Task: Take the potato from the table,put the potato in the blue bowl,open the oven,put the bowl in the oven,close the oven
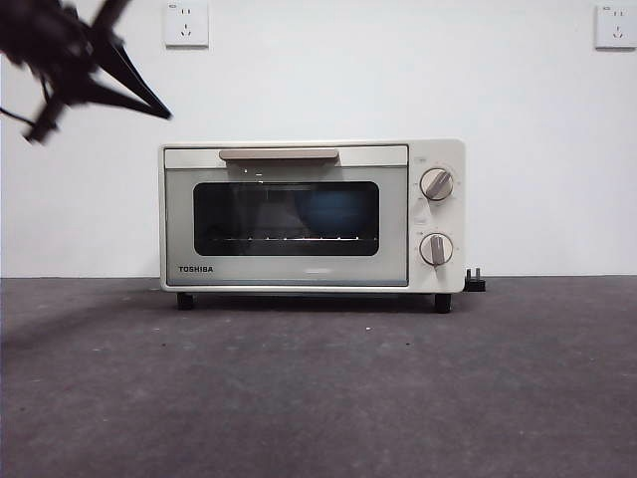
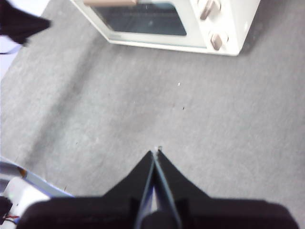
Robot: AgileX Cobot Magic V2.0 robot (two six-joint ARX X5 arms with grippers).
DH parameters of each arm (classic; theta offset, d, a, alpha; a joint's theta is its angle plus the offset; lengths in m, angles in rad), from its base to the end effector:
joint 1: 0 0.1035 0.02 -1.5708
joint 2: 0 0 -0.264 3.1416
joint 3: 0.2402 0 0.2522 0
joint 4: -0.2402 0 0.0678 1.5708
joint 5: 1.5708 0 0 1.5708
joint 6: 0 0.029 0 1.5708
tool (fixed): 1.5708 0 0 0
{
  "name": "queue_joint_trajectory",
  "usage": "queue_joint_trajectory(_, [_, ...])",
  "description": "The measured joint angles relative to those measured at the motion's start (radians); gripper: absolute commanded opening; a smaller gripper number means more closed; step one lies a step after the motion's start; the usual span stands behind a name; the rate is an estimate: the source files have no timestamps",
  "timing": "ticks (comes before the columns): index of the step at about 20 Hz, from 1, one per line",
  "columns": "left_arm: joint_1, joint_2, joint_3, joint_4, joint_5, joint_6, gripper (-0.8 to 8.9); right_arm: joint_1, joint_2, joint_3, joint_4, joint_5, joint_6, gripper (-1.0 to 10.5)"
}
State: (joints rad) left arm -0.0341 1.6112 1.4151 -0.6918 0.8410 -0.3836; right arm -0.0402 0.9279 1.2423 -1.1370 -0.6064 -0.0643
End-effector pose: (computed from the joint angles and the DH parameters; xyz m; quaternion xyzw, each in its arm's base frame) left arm 0.3367 -0.0331 0.3108 -0.3215 0.4607 -0.3003 0.7708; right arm 0.1390 0.0109 0.3804 0.0987 0.3707 0.2681 0.8837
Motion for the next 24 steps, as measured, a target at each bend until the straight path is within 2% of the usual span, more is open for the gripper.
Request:
queue_joint_trajectory(4, [-0.044, -0.179, 0.0, -0.292, -0.288, 0.308, -0.06, 0.0, -0.013, 0.0, 0.002, -0.001, -0.003, -0.1])
queue_joint_trajectory(6, [-0.054, -0.276, 0.0, -0.318, -0.325, 0.377, -0.05, 0.0, -0.016, 0.0, 0.0, -0.002, -0.003, -0.1])
queue_joint_trajectory(9, [-0.054, -0.433, 0.0, -0.327, -0.338, 0.411, -0.05, 0.001, -0.024, 0.0, -0.002, -0.002, -0.003, -0.1])
queue_joint_trajectory(13, [-0.054, -0.615, 0.0, -0.435, -0.414, 0.453, -0.05, 0.001, -0.037, 0.0, -0.008, -0.003, -0.004, -0.1])
queue_joint_trajectory(16, [-0.054, -0.727, 0.0, -0.444, -0.446, 0.478, -0.05, 0.001, -0.045, 0.0, -0.006, -0.003, -0.005, -0.1])
queue_joint_trajectory(19, [-0.054, -0.804, 0.0, -0.447, -0.504, 0.485, -0.05, 0.001, -0.047, 0.0, -0.006, -0.003, -0.007, -0.1])
queue_joint_trajectory(24, [-0.054, -0.826, 0.001, -0.543, -0.513, 0.488, -0.04, 0.001, -0.047, 0.0, -0.009, -0.001, -0.007, -0.1])
